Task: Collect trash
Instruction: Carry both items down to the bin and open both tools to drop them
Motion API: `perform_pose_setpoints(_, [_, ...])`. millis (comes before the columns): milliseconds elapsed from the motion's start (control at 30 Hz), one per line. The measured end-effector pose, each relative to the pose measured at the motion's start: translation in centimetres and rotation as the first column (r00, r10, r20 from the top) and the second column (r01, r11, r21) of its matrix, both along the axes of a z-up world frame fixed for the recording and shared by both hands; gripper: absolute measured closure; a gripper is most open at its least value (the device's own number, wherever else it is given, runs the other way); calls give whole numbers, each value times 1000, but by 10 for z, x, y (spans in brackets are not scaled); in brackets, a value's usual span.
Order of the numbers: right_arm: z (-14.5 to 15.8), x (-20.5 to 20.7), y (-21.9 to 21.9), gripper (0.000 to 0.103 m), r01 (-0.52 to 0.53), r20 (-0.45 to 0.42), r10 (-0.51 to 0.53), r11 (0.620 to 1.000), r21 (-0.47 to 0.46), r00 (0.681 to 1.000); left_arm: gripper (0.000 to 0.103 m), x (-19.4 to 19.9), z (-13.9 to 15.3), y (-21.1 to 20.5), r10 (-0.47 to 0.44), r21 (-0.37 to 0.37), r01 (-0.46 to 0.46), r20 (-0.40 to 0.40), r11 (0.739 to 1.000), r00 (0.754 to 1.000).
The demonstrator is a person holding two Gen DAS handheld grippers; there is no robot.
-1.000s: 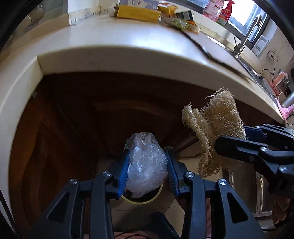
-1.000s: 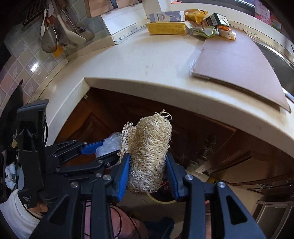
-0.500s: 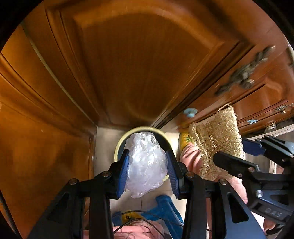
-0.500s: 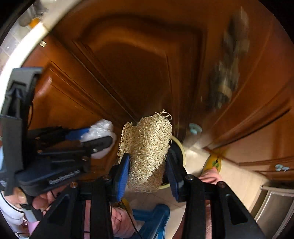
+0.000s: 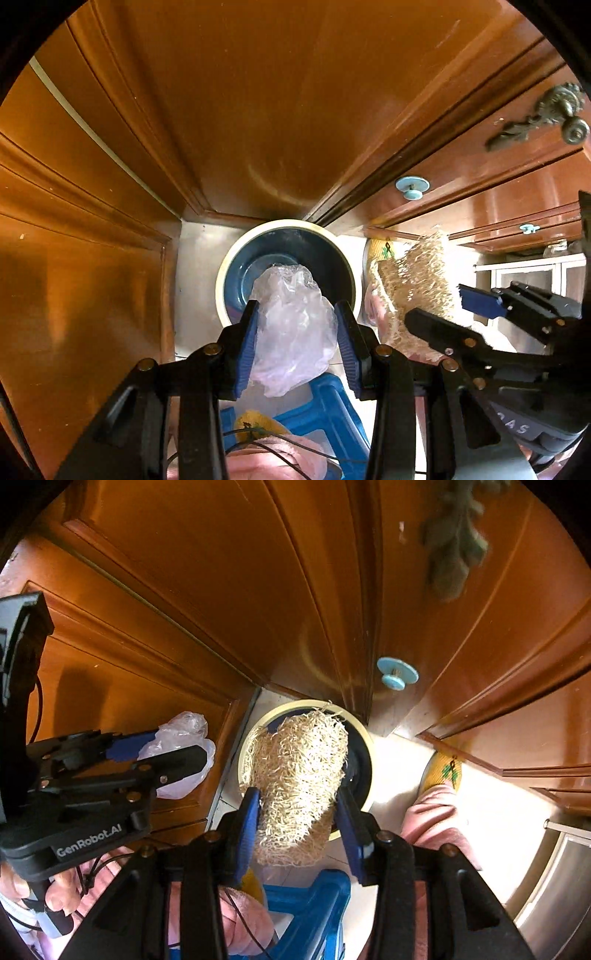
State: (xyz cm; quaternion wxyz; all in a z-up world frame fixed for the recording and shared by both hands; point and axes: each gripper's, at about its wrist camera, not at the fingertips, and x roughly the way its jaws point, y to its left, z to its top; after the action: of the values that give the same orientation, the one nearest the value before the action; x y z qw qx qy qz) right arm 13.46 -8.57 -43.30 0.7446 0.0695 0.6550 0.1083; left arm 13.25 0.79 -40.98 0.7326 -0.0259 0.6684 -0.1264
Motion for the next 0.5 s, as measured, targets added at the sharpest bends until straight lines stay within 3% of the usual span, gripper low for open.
perform_pose_setpoints(267, [-13,8,2,55,28,-47,-26,999,39,999,57,5,-3,5,7,-12,-7,-22,1000,1000])
perform_pose_setpoints(500, [-19,10,-5,52,66,-70,-60,995,74,996,35,9,-3,11,25,10,-25,-35,1000,999])
